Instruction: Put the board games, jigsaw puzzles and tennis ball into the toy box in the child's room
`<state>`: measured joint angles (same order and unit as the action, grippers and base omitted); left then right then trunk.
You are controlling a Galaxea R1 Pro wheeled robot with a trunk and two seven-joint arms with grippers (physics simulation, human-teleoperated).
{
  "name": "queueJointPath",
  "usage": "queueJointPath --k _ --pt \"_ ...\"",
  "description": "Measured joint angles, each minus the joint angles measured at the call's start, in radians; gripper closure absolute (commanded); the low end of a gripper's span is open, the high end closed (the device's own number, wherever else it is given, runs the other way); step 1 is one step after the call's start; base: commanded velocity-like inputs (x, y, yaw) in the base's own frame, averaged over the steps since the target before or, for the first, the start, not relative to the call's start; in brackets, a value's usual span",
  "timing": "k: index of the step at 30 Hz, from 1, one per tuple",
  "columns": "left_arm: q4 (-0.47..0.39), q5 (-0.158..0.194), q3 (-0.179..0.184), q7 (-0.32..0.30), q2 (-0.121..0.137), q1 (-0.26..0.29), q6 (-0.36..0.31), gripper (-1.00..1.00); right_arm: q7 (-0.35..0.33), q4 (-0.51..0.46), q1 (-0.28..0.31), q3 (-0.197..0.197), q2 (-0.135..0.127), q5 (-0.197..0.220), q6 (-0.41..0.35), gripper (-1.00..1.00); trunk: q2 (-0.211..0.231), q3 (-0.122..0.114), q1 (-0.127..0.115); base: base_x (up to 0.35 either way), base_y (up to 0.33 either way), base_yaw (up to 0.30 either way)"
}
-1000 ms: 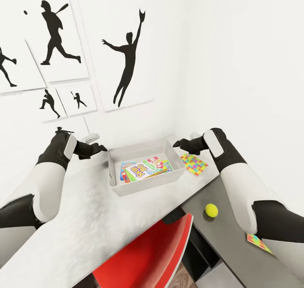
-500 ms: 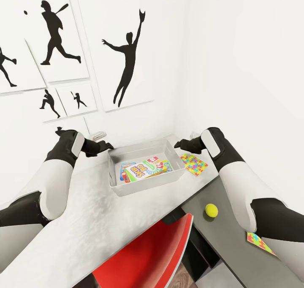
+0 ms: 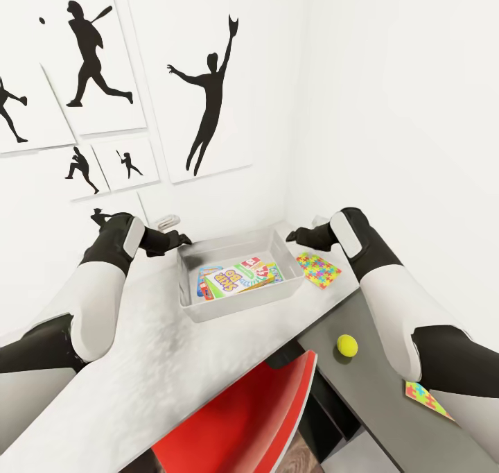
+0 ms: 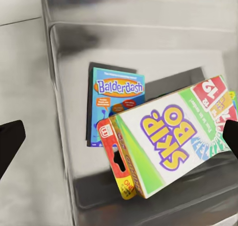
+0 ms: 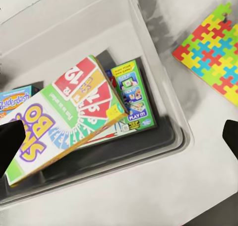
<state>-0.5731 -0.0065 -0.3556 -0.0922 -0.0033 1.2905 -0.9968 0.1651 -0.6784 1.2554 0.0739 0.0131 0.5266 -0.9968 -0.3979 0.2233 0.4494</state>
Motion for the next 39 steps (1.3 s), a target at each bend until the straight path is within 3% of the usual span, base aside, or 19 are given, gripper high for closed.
queueJointPath --k 15,39 --pt "0.0 -0.001 0.001 -0.001 -0.002 0.0 0.001 -1.0 0.004 -0.03 0.0 0.0 -0.001 0.0 -0.011 -1.0 0.0 0.002 0.0 0.0 0.0 0.0" --pt "0.0 0.0 0.001 -0.001 0.001 0.0 0.001 -1.0 0.005 -0.031 0.002 0.001 0.0 -0.001 -0.012 -1.0 0.0 0.039 0.0 0.0 0.0 0.0"
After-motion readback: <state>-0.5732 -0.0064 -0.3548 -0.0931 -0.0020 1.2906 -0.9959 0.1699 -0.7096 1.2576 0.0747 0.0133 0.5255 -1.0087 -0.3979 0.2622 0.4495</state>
